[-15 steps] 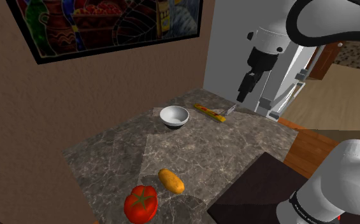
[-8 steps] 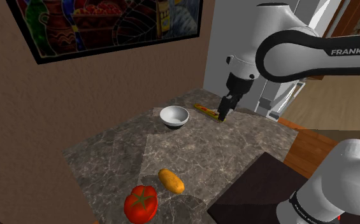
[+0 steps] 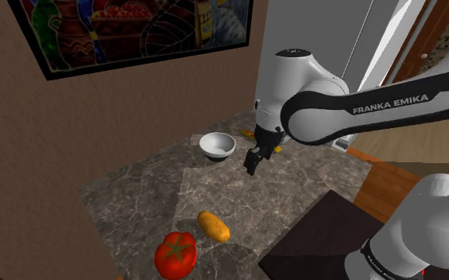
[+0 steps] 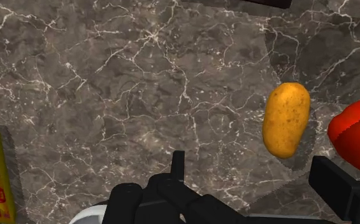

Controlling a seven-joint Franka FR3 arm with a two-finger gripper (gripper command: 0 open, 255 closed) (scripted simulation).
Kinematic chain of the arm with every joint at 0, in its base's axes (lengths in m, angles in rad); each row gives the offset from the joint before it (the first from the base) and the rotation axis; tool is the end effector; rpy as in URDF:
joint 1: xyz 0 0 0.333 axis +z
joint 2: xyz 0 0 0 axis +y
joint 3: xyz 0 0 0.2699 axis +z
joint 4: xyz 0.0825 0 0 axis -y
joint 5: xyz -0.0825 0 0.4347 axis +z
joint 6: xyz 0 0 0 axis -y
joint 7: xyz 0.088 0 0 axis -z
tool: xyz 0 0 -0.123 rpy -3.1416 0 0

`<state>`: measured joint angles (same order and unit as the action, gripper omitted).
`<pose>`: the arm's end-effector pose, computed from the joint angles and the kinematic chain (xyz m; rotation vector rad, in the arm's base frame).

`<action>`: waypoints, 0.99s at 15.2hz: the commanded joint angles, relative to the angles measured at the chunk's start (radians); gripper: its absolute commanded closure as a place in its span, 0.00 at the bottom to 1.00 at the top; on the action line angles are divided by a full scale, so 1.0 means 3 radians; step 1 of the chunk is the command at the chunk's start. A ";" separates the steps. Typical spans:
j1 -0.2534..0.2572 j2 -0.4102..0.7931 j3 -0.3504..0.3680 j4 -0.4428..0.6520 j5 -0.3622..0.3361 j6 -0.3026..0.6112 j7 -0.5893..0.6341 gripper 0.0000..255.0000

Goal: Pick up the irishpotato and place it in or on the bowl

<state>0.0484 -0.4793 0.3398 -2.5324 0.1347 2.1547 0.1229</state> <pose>0.4402 0.1736 0.3564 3.1094 0.2584 0.1401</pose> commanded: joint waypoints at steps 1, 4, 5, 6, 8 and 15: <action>-0.0013 0.0236 0.0130 0.0029 -0.0028 0.0198 0.0157 0.00; -0.0051 0.0602 0.0315 0.0083 -0.0133 0.0479 0.0411 0.00; -0.0068 0.0733 0.0375 0.0110 -0.0187 0.0568 0.0506 0.00; -0.0085 0.0868 0.0433 0.0142 -0.0254 0.0653 0.0609 0.00; -0.0119 0.1149 0.0539 0.0222 -0.0426 0.0812 0.0837 0.00; -0.0026 0.2220 0.0614 0.0665 -0.1348 0.1170 0.1804 0.00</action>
<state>0.0312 0.1318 0.5301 -2.3564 -0.2177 2.4885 0.6161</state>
